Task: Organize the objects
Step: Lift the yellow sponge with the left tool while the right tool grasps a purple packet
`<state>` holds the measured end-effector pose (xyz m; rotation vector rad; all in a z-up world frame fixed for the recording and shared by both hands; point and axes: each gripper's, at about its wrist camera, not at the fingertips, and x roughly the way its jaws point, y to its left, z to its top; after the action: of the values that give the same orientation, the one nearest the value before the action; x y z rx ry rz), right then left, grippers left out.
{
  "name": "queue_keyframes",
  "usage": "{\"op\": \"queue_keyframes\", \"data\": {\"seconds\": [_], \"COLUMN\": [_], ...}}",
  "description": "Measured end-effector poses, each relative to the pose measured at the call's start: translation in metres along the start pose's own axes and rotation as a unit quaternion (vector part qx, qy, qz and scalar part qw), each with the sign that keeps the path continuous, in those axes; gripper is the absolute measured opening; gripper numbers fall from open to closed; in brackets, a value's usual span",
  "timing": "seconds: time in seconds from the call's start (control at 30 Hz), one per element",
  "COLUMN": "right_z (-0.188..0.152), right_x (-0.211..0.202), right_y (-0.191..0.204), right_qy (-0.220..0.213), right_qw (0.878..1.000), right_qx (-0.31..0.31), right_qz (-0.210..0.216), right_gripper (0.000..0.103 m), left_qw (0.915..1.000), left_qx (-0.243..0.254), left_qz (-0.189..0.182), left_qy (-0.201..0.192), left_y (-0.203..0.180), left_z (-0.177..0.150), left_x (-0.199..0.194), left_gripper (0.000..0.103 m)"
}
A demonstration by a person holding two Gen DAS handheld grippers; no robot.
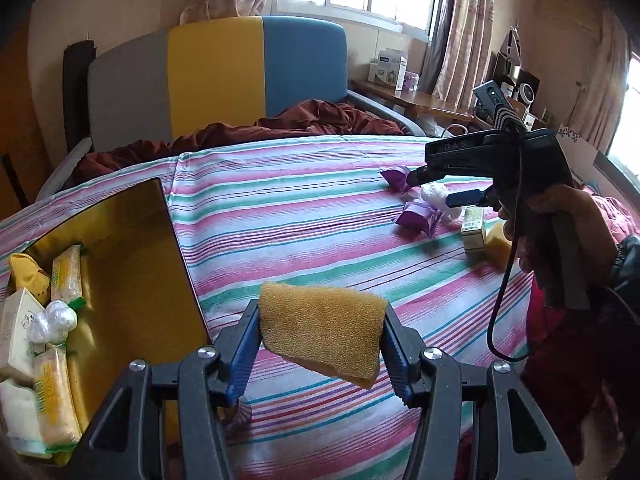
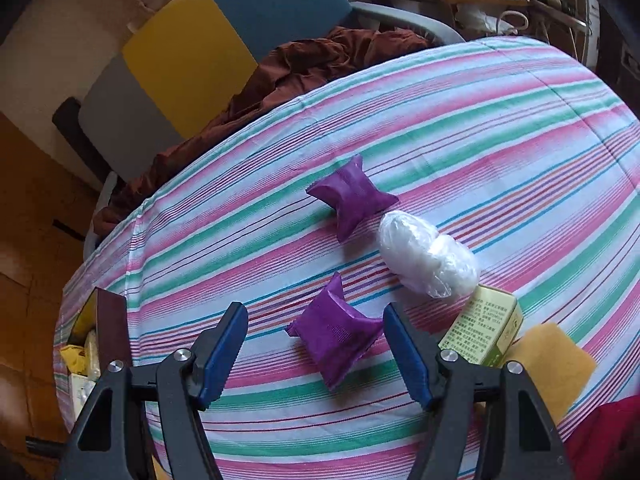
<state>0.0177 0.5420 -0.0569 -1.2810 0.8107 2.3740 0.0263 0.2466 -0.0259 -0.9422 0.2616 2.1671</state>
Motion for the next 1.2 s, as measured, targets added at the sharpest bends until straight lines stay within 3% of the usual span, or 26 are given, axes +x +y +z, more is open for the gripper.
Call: {"op": "queue_keyframes", "data": {"seconds": [0.13, 0.43, 0.47, 0.5, 0.57, 0.83, 1.0, 1.2], "right_z": [0.003, -0.016, -0.017, -0.018, -0.019, -0.018, -0.023, -0.028], "right_x": [0.010, 0.037, 0.039, 0.042, 0.047, 0.051, 0.050, 0.048], "right_y": [0.015, 0.036, 0.036, 0.035, 0.033, 0.025, 0.029, 0.029], "right_qy": [-0.007, 0.054, 0.059, 0.065, 0.074, 0.079, 0.075, 0.077], "right_qw": [0.997, 0.984, 0.983, 0.982, 0.981, 0.982, 0.977, 0.976], "right_qx": [-0.047, -0.147, -0.153, -0.155, -0.153, -0.139, -0.164, -0.169], "right_qz": [-0.053, -0.079, -0.086, -0.089, -0.095, -0.098, -0.111, -0.115], "right_gripper": [0.071, 0.071, 0.066, 0.058, 0.053, 0.053, 0.043, 0.043], "left_qw": [1.0000, 0.9994, 0.9993, 0.9992, 0.9990, 0.9989, 0.9991, 0.9992], "left_qx": [-0.004, -0.031, -0.034, -0.037, -0.041, -0.044, -0.040, -0.040], "left_qz": [-0.005, -0.014, -0.015, -0.015, -0.015, -0.016, -0.014, -0.005], "left_qy": [-0.001, -0.003, -0.004, -0.004, -0.005, -0.004, -0.001, -0.007], "left_y": [0.004, 0.019, 0.020, 0.020, 0.022, 0.023, 0.023, 0.026], "left_z": [-0.002, -0.003, -0.003, -0.002, -0.002, -0.004, -0.006, -0.005], "left_x": [-0.004, -0.010, -0.010, -0.010, -0.010, -0.009, -0.009, -0.015], "left_gripper": [0.057, 0.057, 0.057, 0.057, 0.057, 0.057, 0.057, 0.057]}}
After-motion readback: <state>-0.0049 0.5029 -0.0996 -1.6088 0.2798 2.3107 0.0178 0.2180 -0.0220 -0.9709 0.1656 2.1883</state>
